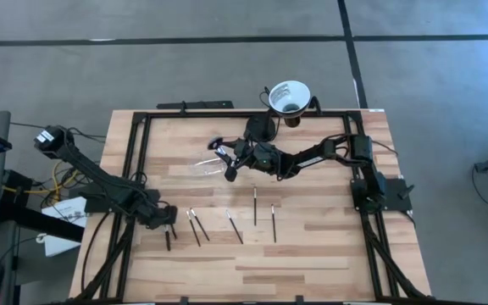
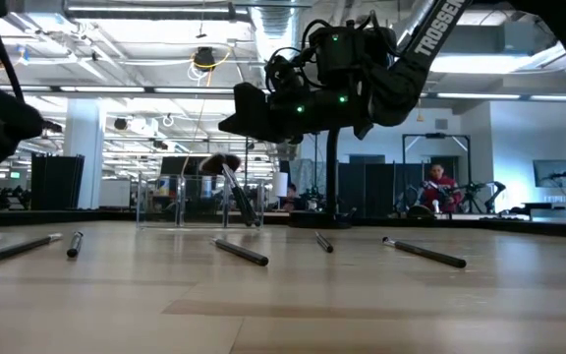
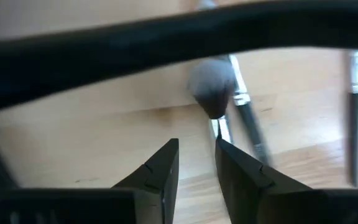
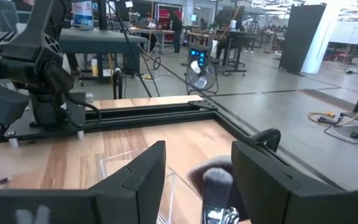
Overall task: Put items in baskets/containers
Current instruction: Put the black powder brush into the transparent organizer
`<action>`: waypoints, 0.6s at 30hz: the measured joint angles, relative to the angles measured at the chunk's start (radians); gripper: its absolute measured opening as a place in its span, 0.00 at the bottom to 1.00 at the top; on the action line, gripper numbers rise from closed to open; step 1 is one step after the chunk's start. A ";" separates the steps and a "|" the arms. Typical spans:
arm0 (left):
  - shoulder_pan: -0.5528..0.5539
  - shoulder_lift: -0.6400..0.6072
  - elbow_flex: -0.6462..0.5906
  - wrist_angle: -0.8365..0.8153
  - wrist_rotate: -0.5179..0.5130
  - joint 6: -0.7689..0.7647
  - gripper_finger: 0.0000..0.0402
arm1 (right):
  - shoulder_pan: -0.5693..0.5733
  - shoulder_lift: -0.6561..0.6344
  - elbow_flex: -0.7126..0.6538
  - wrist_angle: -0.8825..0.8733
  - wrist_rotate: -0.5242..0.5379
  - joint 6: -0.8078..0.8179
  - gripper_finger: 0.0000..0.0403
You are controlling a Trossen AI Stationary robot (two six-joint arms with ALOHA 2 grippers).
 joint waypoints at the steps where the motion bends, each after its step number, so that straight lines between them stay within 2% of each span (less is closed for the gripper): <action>1: 0.000 0.000 0.000 0.005 -0.014 0.005 0.25 | 0.000 0.000 0.000 0.000 0.000 0.000 0.43; 13: 0.000 0.000 -0.002 0.022 -0.067 0.032 0.25 | 0.000 0.000 0.000 0.000 0.000 0.000 0.43; 18: 0.000 0.023 -0.041 0.041 -0.070 0.026 0.25 | 0.000 0.000 0.000 0.000 0.000 0.000 0.43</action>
